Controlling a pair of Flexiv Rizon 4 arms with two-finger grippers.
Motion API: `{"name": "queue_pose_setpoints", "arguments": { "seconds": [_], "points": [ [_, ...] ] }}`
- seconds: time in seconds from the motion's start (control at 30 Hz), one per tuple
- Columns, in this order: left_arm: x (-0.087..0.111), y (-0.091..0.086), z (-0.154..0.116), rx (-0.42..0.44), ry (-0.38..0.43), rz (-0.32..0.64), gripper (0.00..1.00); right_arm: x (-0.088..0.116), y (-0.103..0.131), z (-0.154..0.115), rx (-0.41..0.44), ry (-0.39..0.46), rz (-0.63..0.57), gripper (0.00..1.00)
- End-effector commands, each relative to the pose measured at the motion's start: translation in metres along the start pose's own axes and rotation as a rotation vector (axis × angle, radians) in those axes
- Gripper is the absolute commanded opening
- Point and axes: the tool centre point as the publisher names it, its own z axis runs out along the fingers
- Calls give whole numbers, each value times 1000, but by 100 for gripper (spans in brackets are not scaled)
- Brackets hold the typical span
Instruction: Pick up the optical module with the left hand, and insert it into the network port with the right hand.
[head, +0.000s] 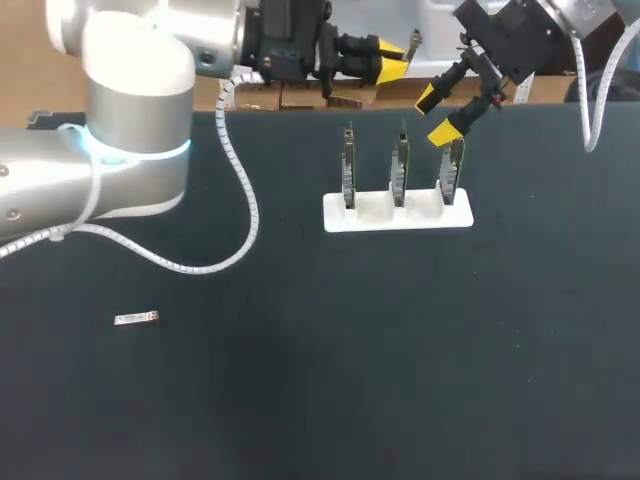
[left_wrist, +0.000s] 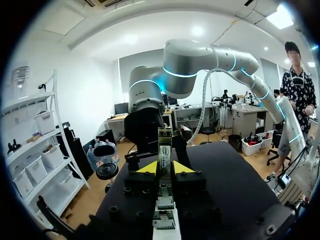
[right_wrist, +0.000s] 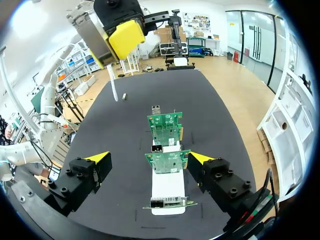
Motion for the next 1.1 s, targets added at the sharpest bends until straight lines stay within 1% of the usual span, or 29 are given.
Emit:
{"name": "queue_pose_setpoints", "arguments": {
  "seconds": [0.03, 0.3, 0.43, 0.63, 0.77, 1.1],
  "points": [
    [3, 6, 3, 4, -6, -1, 0, 0, 1, 0, 3, 0, 0, 100],
    [24, -4, -2, -8, -17, -88, 0, 0, 1, 0, 3, 0, 0, 100],
    [31, -5, -2, -14, -21, -113, 0, 0, 1, 0, 3, 0, 0, 100],
    [36, -4, 3, -9, -30, -136, 0, 0, 1, 0, 3, 0, 0, 100],
    [36, -5, 9, 0, -39, -141, 0, 0, 1, 0, 3, 0, 0, 100],
    [48, -2, 21, 20, -38, -172, 0, 0, 1, 0, 3, 0, 0, 100]
  ]
}}
